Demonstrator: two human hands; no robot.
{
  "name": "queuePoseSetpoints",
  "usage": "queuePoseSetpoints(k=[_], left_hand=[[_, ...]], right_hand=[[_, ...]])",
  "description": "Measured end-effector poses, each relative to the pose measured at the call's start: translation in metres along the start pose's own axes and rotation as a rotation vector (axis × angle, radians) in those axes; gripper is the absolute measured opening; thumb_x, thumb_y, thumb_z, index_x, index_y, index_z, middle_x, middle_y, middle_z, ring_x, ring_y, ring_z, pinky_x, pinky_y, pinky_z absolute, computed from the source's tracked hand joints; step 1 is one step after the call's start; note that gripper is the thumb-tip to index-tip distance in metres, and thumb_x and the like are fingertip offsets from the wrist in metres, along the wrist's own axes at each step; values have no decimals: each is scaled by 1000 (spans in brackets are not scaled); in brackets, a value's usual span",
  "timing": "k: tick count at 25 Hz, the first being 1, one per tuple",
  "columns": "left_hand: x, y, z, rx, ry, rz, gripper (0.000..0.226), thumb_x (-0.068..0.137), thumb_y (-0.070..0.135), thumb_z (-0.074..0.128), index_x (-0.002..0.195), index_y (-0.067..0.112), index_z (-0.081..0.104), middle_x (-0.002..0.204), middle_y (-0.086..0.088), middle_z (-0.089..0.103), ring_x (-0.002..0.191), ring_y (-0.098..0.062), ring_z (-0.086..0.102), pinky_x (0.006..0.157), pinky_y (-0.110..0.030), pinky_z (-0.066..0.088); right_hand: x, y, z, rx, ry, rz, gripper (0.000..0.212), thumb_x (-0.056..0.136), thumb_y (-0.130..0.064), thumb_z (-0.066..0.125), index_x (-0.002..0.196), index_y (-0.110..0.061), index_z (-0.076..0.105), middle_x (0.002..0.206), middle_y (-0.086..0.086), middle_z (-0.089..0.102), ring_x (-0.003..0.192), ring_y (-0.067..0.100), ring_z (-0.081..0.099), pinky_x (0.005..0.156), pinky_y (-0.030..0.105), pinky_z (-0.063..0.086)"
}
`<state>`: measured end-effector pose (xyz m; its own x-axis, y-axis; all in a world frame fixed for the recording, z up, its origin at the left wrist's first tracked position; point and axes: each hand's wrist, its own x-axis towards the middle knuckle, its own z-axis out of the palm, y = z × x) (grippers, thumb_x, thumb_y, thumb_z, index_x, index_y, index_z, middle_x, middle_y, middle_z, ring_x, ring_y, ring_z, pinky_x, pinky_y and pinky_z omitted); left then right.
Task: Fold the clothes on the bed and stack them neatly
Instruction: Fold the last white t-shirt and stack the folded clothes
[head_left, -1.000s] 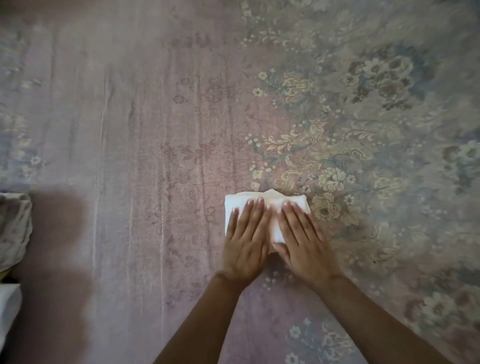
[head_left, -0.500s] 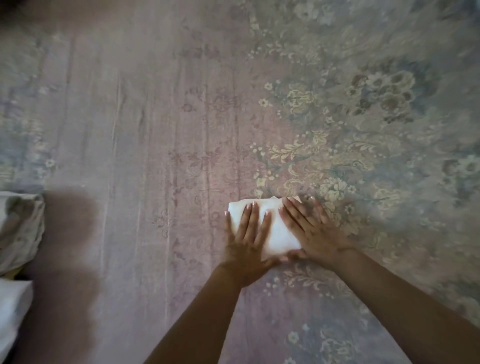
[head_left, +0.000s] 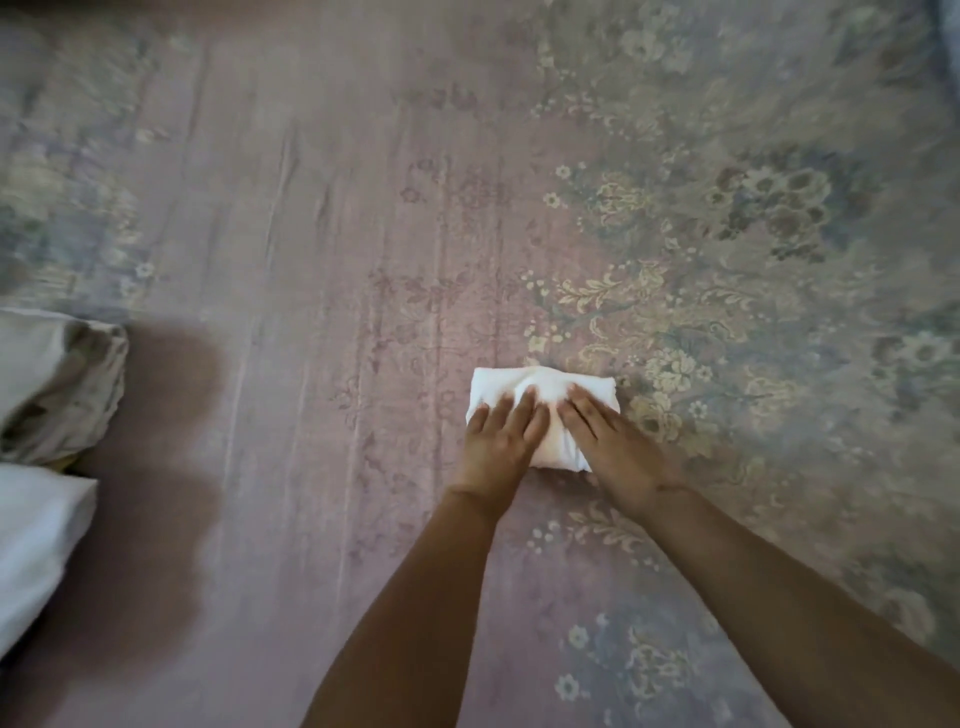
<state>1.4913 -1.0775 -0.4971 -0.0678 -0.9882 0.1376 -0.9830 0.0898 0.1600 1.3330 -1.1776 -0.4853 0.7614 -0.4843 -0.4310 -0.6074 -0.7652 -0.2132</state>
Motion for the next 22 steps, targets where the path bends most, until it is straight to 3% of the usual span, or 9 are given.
queuePoseSetpoints(k=[4, 8, 11, 16, 19, 22], left_hand=[[-68, -17, -65, -97, 51, 49, 73, 38, 1, 86, 107, 8, 63, 95, -20, 71, 71, -29, 71, 55, -30, 55], [-176, -10, -149, -101, -99, -146, 75, 42, 15, 89, 111, 14, 62, 99, -10, 68, 70, -20, 70, 57, -26, 54], [-252, -5, -214, -124, -206, -330, 70, 51, 20, 86, 116, 19, 60, 104, -6, 67, 73, -16, 70, 59, -23, 55], [-352, -9, -268, -161, -245, -576, 71, 54, 13, 85, 117, 20, 53, 97, -2, 67, 66, -19, 69, 52, -27, 52], [-401, -25, -271, -182, -262, -579, 77, 44, 14, 87, 112, 20, 52, 87, 0, 64, 60, -17, 65, 48, -26, 49], [-441, -60, -270, -213, -285, -460, 78, 34, 22, 88, 104, 23, 53, 76, 5, 58, 54, -12, 60, 47, -24, 46]], right_hand=[[-30, -67, -16, -56, -59, -133, 78, 83, -6, 74, 152, 0, 38, 156, 24, 39, 141, 41, 42, 113, 50, 41], [-65, -159, -50, -18, -125, -393, 78, 74, -7, 82, 144, 4, 48, 144, 26, 52, 129, 42, 54, 105, 49, 47], [-92, -238, -75, 20, -107, -520, 74, 63, -5, 86, 131, 4, 59, 129, 21, 64, 116, 37, 63, 92, 41, 55], [-115, -346, -75, 40, -178, -654, 69, 74, 0, 75, 138, 6, 50, 140, 24, 56, 127, 38, 56, 108, 43, 46], [-117, -395, -54, -4, -202, -676, 69, 70, 1, 76, 134, 7, 53, 135, 24, 59, 122, 37, 60, 103, 43, 50], [-119, -440, -26, 16, -230, -609, 72, 59, -2, 84, 126, 7, 59, 125, 20, 66, 112, 33, 66, 93, 38, 57]])
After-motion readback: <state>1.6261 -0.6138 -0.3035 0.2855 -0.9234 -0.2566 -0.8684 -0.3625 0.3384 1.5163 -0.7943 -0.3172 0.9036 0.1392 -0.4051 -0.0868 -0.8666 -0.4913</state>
